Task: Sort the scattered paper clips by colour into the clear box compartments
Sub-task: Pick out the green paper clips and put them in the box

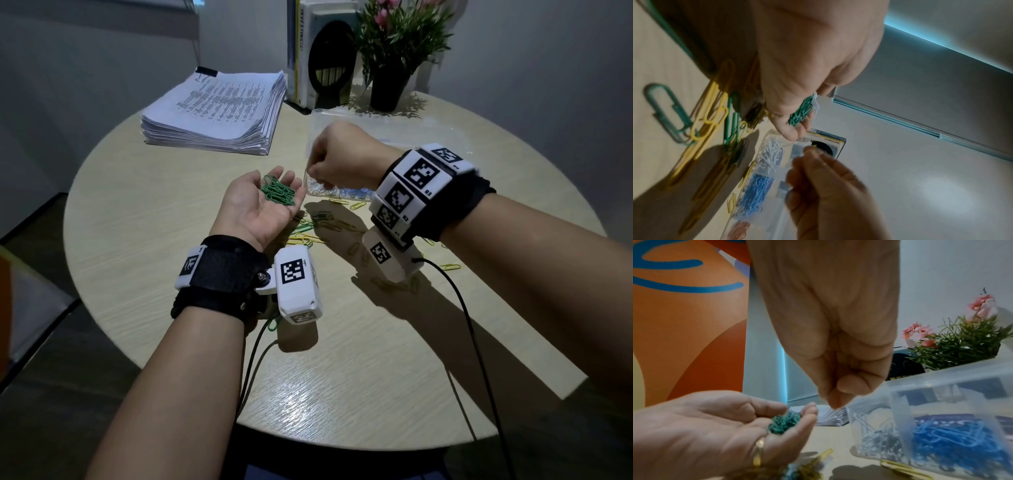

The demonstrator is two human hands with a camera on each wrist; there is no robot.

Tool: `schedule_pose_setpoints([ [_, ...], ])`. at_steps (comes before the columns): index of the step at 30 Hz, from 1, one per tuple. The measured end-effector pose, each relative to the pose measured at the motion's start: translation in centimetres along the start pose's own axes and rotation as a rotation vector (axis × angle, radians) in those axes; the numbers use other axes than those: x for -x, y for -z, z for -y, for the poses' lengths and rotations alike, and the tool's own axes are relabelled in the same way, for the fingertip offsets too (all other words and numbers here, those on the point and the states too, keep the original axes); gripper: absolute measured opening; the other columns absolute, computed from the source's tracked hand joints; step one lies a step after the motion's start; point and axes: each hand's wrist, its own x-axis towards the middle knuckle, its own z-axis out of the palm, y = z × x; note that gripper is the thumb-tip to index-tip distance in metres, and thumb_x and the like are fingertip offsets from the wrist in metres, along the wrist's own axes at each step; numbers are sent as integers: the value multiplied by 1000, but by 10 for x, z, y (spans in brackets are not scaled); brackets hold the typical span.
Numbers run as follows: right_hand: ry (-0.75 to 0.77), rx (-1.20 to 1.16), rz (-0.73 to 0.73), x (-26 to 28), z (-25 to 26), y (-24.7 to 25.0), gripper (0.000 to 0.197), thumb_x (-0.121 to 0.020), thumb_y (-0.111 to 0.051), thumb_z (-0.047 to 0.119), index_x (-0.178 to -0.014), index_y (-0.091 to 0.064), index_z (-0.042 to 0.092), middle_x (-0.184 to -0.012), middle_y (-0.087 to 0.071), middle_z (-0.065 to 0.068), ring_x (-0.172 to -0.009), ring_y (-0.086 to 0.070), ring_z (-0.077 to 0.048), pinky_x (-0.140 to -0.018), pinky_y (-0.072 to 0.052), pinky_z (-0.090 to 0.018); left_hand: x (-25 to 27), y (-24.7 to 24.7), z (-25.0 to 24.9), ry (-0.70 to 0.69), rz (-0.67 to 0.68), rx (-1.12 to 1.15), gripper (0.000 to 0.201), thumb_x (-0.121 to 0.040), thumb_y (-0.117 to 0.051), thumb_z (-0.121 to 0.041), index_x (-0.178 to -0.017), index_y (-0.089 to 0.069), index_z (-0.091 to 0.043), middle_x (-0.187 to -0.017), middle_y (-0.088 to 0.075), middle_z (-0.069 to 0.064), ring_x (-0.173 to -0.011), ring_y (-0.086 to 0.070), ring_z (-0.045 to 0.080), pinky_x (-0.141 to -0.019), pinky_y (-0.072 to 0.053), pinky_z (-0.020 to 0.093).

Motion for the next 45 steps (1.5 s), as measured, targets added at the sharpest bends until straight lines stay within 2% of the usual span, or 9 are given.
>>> schedule_pose_setpoints([
  [2, -44, 159, 116, 5, -5, -4, 20, -85, -59, 5, -98, -73, 0, -91, -73, -15, -66, -57, -16, -52, -46, -21, 0, 1, -3, -15, 2, -8, 43, -103, -24, -28, -86, -54, -2, -83, -56, 14, -80, -55, 25, -85, -44, 39],
  [6, -94, 320, 293, 13, -17, -14, 27, -81, -72, 14, -104, -71, 1, -101, -71, -16, -80, -64, -22, -75, -56, -36, 0, 2, -3, -21, -5, -3, 43, -103, -24, -28, -87, -54, -2, -83, -56, 14, -81, -55, 25, -87, -44, 39],
  [11, -116, 354, 349, 16, -25, -8, 28, -82, -70, 14, -104, -69, -3, -102, -70, -19, -60, -55, -18, -52, -44, -24, 1, 2, -1, -19, -13, 3, 41, -103, -25, -28, -89, -54, -2, -84, -56, 15, -81, -54, 25, -87, -44, 38],
  [16, -92, 382, 302, 12, -22, -8, 26, -84, -68, 16, -105, -70, 1, -84, -64, -11, -60, -52, -16, -51, -45, -24, 1, 1, 1, -12, -14, -3, 41, -103, -26, -28, -90, -55, -2, -86, -55, 15, -83, -54, 25, -87, -44, 39],
  [20, -53, 418, 344, 12, -17, -11, 34, -87, -67, 25, -111, -68, 0, -104, -70, -15, -64, -53, -17, -33, -37, -12, 2, 0, 1, -14, -16, -11, 41, -103, -26, -27, -89, -54, -1, -86, -55, 15, -83, -54, 25, -87, -44, 39],
  [26, -78, 398, 355, 8, -20, -17, 27, -84, -64, 22, -104, -69, 4, -98, -68, -12, -80, -59, -21, -65, -50, -31, 2, 0, 1, -14, -16, -22, 42, -103, -25, -28, -89, -54, -2, -87, -55, 15, -84, -54, 25, -87, -43, 39],
  [34, -55, 204, 289, 12, -19, -14, 21, -81, -65, 11, -101, -72, 8, -95, -70, -7, -82, -62, -19, -69, -52, -31, 1, 2, -3, -21, -7, -22, 42, -103, -25, -28, -88, -54, -2, -83, -56, 14, -81, -55, 25, -85, -43, 39],
  [39, 91, 132, 223, 14, -4, -20, 9, -84, -58, 13, -83, -68, 13, -84, -66, -4, -76, -58, -17, -66, -47, -25, 0, 6, -12, -59, -17, 35, 42, -103, -26, -28, -88, -54, -2, -83, -56, 14, -78, -55, 25, -81, -45, 39],
  [45, 191, 214, 313, 13, 3, -31, 21, -82, -68, 12, -103, -73, 14, -100, -72, -1, -86, -61, -13, -70, -45, -21, -1, 9, -16, -73, -10, 54, 41, -103, -26, -28, -88, -53, -1, -84, -55, 15, -79, -54, 26, -75, -46, 39],
])
